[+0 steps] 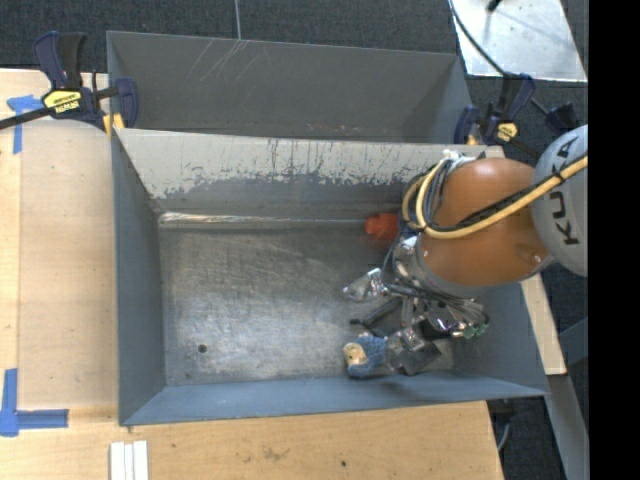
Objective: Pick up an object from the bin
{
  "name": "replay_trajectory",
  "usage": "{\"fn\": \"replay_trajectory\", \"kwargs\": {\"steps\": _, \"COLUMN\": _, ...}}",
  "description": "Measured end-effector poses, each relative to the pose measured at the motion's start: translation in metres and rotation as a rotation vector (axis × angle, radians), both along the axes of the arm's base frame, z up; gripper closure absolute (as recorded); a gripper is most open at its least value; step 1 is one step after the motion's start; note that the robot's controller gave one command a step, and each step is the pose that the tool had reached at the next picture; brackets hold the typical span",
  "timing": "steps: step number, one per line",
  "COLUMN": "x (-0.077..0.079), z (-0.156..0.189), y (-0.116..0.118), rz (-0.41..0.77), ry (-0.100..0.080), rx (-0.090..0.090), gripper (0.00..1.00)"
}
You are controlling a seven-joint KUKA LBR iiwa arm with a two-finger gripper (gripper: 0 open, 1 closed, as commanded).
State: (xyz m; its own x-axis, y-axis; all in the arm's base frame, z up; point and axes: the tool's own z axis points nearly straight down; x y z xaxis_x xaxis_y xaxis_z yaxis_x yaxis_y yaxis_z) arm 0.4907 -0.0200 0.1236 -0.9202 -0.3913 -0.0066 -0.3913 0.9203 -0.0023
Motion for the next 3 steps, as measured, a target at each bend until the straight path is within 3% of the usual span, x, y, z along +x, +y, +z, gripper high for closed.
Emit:
{"fn": "replay_trajectory", "kwargs": {"steps": 1, "x": -0.0004, "z": -0.0515, "y": -0.0148, "rz": 0.022, "ry": -0.005, "rx": 0.001, "gripper": 0.0}}
{"fn": "replay_trajectory", "kwargs": {"steps": 2, "x": 0.002, "z": -0.0495, "y": -0.0145, "rz": 0.019, "ry": -0.002, "rx": 0.0, "gripper": 0.0}}
{"fn": "replay_trajectory", "kwargs": {"steps": 3, "x": 0.0054, "z": -0.047, "y": -0.0135, "rz": 0.018, "ry": -0.014, "rx": 0.003, "gripper": 1.0}}
